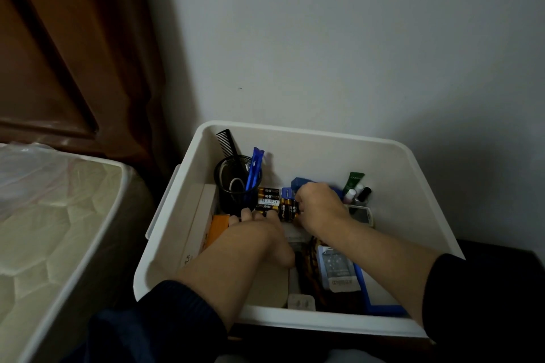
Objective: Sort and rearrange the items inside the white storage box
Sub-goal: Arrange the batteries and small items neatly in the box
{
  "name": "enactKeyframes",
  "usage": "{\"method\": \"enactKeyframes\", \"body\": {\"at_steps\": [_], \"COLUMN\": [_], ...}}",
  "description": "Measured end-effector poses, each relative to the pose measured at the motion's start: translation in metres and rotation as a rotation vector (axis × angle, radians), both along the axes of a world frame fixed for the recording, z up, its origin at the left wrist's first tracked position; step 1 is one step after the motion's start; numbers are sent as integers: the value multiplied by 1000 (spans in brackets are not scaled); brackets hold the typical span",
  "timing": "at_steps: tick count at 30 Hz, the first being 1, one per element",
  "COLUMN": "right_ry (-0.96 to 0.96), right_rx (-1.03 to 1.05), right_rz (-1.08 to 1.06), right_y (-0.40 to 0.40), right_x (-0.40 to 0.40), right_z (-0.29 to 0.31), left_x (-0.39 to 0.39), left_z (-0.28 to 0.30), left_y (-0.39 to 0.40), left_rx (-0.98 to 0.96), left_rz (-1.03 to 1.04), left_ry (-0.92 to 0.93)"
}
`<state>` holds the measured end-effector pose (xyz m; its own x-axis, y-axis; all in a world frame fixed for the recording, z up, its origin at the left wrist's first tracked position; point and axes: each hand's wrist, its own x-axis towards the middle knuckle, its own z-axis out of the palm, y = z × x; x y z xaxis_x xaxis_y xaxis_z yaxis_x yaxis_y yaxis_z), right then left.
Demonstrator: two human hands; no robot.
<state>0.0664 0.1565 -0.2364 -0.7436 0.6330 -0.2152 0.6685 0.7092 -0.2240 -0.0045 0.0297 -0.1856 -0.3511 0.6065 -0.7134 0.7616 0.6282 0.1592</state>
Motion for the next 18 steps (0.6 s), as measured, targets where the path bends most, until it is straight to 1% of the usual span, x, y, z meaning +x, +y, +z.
{"method": "enactKeyframes", "body": {"at_steps": [4,8,10,13,14,16,18], "right_ry": [-40,-112,-61,165,214,181,55], "right_rx": [12,-8,-35,-62,-61,42,175], "right_rz": [-5,-24,-75,-164,-177,-123,-17], "right_y": [1,4,8,24,31,48,61], "right_x": [-2,-6,-1,21,32,53,71], "right_z": [5,26,39,69,80,99,108], "left_x": [2,3,3,5,7,10,14], "left_z": [-1,0,2,4,5,7,8], "left_y": [1,0,-1,0,1,5,13], "left_rx": [9,40,67,160,210,328,432], "left_rz": [12,31,16,-51,-74,-101,-107], "left_ry": [28,46,60,89,88,51,-12]}}
